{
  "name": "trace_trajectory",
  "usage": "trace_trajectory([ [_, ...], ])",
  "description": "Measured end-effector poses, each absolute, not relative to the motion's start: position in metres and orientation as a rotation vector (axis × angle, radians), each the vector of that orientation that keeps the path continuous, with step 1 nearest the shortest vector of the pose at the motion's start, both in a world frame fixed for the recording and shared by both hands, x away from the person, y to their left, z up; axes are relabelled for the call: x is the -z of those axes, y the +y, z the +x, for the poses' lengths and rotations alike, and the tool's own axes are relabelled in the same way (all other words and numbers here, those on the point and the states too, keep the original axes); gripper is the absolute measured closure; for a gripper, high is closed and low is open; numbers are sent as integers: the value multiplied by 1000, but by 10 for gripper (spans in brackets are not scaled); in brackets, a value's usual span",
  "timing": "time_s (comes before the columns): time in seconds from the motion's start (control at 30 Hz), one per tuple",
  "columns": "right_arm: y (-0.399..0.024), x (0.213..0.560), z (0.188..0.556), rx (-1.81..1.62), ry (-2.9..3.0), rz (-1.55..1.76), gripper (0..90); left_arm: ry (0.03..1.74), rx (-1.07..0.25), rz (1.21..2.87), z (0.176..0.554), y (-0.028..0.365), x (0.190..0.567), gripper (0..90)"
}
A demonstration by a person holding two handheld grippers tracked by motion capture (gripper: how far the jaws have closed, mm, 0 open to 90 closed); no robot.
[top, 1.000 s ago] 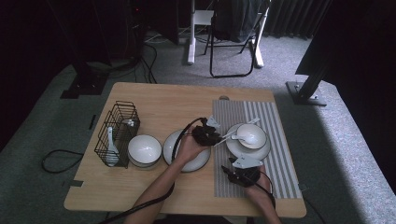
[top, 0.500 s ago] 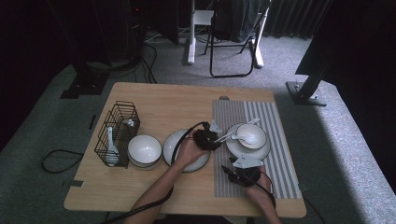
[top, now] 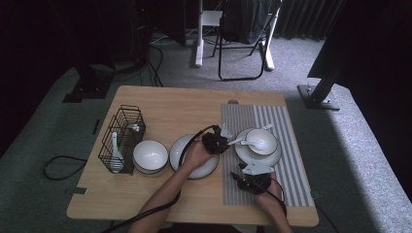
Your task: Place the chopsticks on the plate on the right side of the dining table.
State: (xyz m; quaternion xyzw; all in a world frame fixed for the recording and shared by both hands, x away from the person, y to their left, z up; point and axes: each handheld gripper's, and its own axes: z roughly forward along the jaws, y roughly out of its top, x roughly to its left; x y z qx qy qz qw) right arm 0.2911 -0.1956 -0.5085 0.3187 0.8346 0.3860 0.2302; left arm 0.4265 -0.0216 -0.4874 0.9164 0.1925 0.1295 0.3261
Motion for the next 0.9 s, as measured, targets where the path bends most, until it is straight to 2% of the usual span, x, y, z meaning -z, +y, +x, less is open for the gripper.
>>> trace_trajectory([
  [0.47,-197,506,291,-1067,2286,880,532,496,-332,2390,432,-28,488,814],
  [0.9,-204,495,296,-1020,2255,854,512,518,-303,2363,430,-21,486,709],
])
